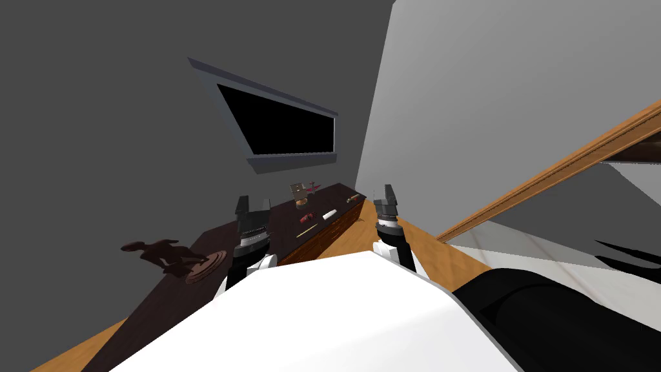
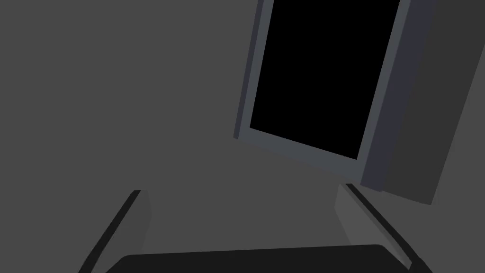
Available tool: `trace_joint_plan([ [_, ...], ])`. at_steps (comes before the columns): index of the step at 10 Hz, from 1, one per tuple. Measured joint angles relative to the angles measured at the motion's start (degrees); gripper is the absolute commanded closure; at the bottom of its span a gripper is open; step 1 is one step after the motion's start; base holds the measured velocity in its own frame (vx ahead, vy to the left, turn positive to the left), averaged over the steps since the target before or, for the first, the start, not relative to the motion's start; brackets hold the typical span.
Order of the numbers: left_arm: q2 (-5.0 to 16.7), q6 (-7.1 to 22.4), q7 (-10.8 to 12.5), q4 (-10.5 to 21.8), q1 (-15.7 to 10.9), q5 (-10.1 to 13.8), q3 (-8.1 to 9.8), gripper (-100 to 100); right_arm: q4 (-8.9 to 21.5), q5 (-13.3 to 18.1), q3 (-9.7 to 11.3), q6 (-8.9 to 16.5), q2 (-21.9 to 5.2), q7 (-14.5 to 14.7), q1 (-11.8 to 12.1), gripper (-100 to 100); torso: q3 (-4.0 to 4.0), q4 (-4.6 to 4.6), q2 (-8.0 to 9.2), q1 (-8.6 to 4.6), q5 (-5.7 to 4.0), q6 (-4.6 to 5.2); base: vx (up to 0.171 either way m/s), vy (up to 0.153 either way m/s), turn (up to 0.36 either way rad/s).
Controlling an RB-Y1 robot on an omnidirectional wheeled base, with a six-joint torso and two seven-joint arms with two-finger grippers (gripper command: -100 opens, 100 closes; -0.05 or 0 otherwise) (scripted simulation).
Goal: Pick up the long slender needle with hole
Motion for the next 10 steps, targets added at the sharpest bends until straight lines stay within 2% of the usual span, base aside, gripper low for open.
trace_joint_plan([
  [4,5.69,1.58,0.84,1.57,0.68,3.68,-0.19,-100,0.00,0.00,0.01,0.00,0.00,0.00,0.00,0,-0.02,-0.01,-0.02,-0.18,-0.04,0.01,0.009,-0.051,-0.055],
  [7,9.92,4.71,2.02,3.62,1.34,8.56,-0.34,-100,0.00,0.00,0.01,0.00,0.01,0.00,0.00,0,-0.04,-0.02,-0.07,-0.29,-0.07,0.02,0.017,-0.071,-0.070],
  [10,12.33,6.70,3.19,5.53,2.81,12.90,-0.57,-100,0.00,0.00,0.01,0.00,0.01,0.00,0.00,0,-0.03,-0.01,-0.05,-0.25,-0.05,0.01,0.017,-0.056,-0.075],
])
